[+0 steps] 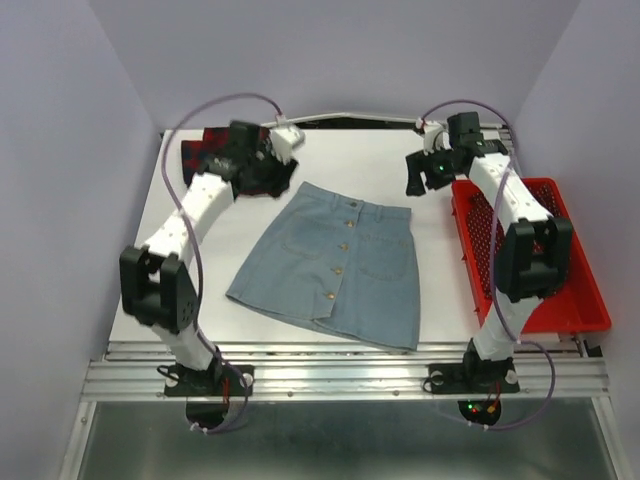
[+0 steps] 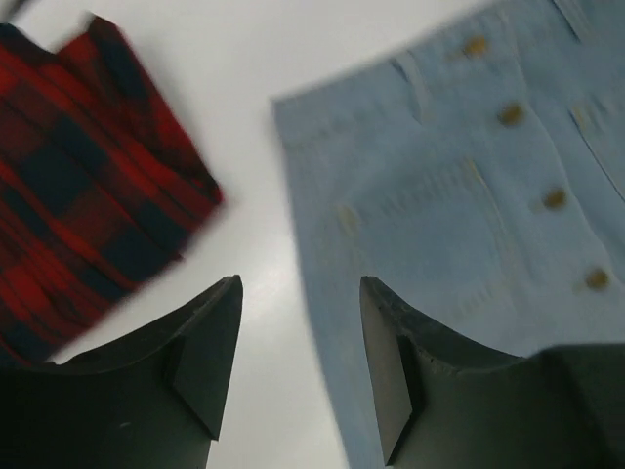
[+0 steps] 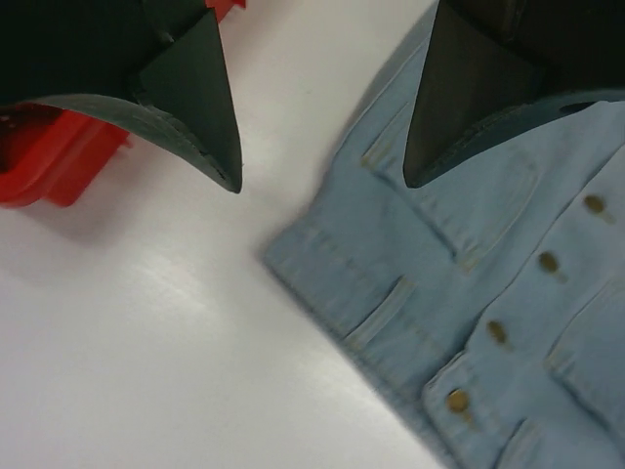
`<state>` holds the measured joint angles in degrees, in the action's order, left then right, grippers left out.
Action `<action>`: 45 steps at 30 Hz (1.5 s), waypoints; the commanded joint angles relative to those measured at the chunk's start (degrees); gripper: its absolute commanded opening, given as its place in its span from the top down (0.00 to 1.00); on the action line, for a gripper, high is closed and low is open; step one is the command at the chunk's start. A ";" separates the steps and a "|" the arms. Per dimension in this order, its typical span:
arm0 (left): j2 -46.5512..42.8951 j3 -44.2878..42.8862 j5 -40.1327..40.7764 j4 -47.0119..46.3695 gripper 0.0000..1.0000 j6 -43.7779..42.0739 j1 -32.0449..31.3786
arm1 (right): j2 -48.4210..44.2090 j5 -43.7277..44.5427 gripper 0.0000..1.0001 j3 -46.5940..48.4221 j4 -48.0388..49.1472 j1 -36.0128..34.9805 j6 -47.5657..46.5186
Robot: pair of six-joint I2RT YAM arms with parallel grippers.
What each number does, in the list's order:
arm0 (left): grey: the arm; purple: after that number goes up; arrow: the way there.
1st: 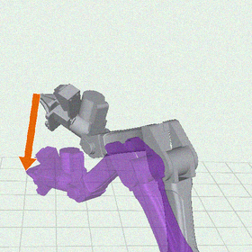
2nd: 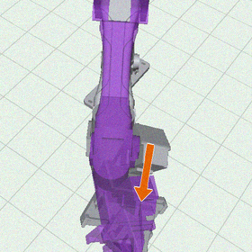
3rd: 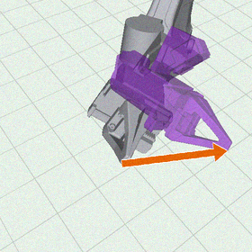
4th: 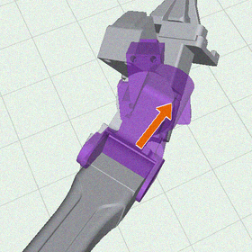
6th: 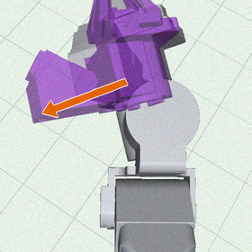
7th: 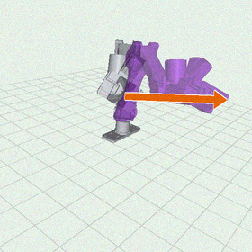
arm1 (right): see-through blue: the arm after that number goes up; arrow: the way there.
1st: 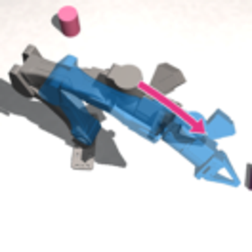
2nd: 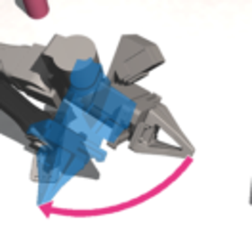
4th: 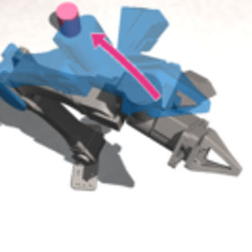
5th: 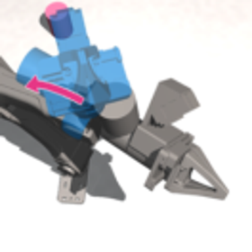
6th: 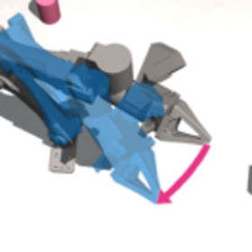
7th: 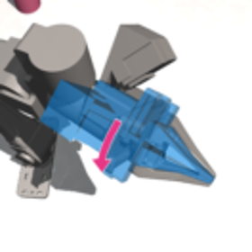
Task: Fold and stack the skirts
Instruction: Flatten the skirt out
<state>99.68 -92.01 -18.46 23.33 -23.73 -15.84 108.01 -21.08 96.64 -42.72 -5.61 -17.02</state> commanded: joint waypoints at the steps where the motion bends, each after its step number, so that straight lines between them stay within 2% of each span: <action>1: -16.67 18.47 1.67 6.55 0.39 -7.39 -10.16 | -7.61 -12.66 0.30 -5.57 -13.42 -0.46 -1.71; 6: -23.73 29.15 2.89 6.47 0.41 -3.27 -23.61 | -10.80 -10.92 0.46 -19.53 -13.70 -1.16 -2.32; 10: -24.88 35.04 4.31 3.48 0.41 3.24 -32.57 | -8.08 -8.98 0.55 -22.28 -17.12 -1.16 -4.17; 13: -24.01 37.24 7.28 1.46 0.41 9.45 -40.13 | -6.14 -7.49 0.57 -23.60 -17.49 -1.16 -3.99; 17: -24.27 39.27 12.19 -1.70 0.41 12.03 -45.50 | -6.14 -4.77 0.58 -25.44 -15.56 -1.16 -2.94; 25: -18.92 38.66 17.75 -2.50 0.43 14.06 -48.32 | -4.03 -2.83 0.58 -27.21 -12.83 -1.16 -2.06; 34: -15.48 38.92 17.84 -2.77 0.44 13.97 -49.73 | -3.59 -1.86 0.58 -27.29 -11.95 -1.16 -2.23; 42: -11.88 37.61 22.58 -0.93 0.71 14.94 -49.38 | -3.50 -1.33 0.58 -26.50 -12.30 -1.16 -2.76; 43: -11.35 37.08 22.94 0.12 0.79 14.68 -49.38 | -3.50 -1.16 0.58 -26.42 -12.39 -1.16 -2.85; 45: -10.82 36.02 23.64 0.66 0.90 14.50 -48.51 | -3.77 -0.89 0.58 -26.33 -12.30 -1.16 -2.85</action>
<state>88.07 -53.43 2.17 22.13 -9.45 -65.17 104.40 -22.85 68.97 -55.90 -6.76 -19.51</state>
